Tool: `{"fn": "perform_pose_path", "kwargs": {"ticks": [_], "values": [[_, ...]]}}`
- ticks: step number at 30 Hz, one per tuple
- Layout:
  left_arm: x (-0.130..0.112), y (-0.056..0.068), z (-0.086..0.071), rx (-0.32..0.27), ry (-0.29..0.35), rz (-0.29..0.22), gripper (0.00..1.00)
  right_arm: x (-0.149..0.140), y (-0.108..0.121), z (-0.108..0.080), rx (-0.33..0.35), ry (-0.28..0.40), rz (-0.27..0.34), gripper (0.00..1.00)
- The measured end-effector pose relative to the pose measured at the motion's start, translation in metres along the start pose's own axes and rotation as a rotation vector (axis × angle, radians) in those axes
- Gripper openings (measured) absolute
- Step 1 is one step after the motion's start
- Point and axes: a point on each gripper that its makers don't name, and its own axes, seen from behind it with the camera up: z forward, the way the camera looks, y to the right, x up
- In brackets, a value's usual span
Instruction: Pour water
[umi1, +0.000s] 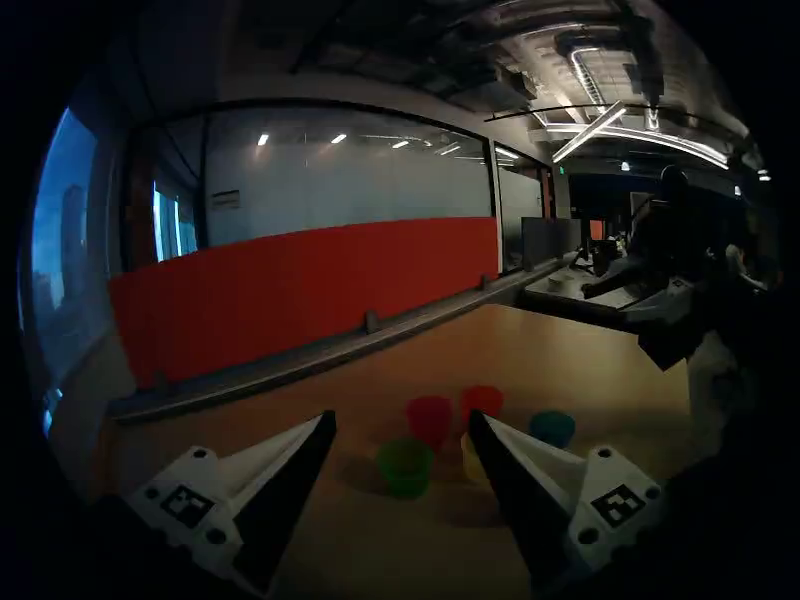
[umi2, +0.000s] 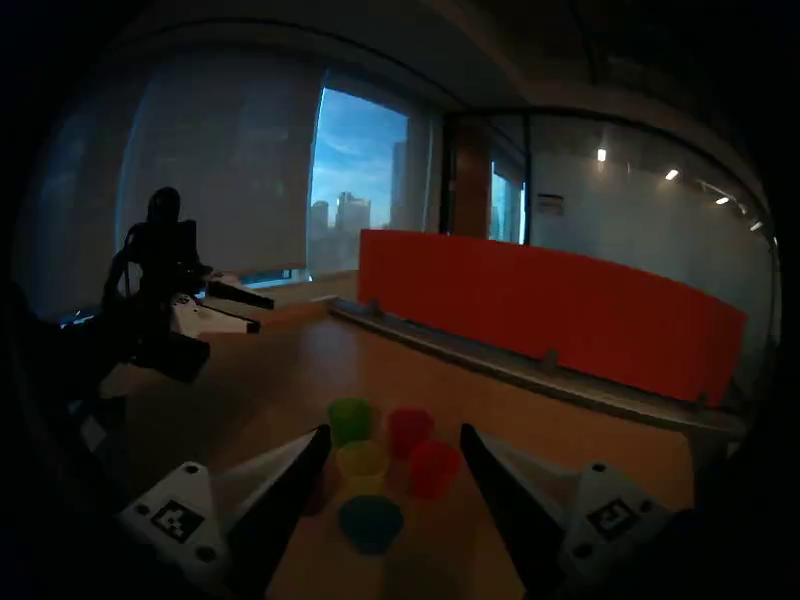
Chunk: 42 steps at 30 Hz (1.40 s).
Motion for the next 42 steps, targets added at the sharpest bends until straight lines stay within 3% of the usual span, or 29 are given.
{"fn": "perform_pose_path", "kwargs": {"ticks": [12,27,42], "values": [[-0.018,0.01,0.018,-0.051,-0.06,0.042,0.99,-0.03,-0.005,0.007,0.032,-0.079,-0.015,1.0],[-0.064,0.006,0.05,-0.082,-0.146,0.004,0.99,-0.089,-0.008,0.022,0.054,-0.183,-0.009,0.99],[-0.108,0.008,0.068,-0.104,-0.231,0.017,0.99,-0.136,-0.008,0.033,0.056,-0.257,-0.013,0.98]]}}
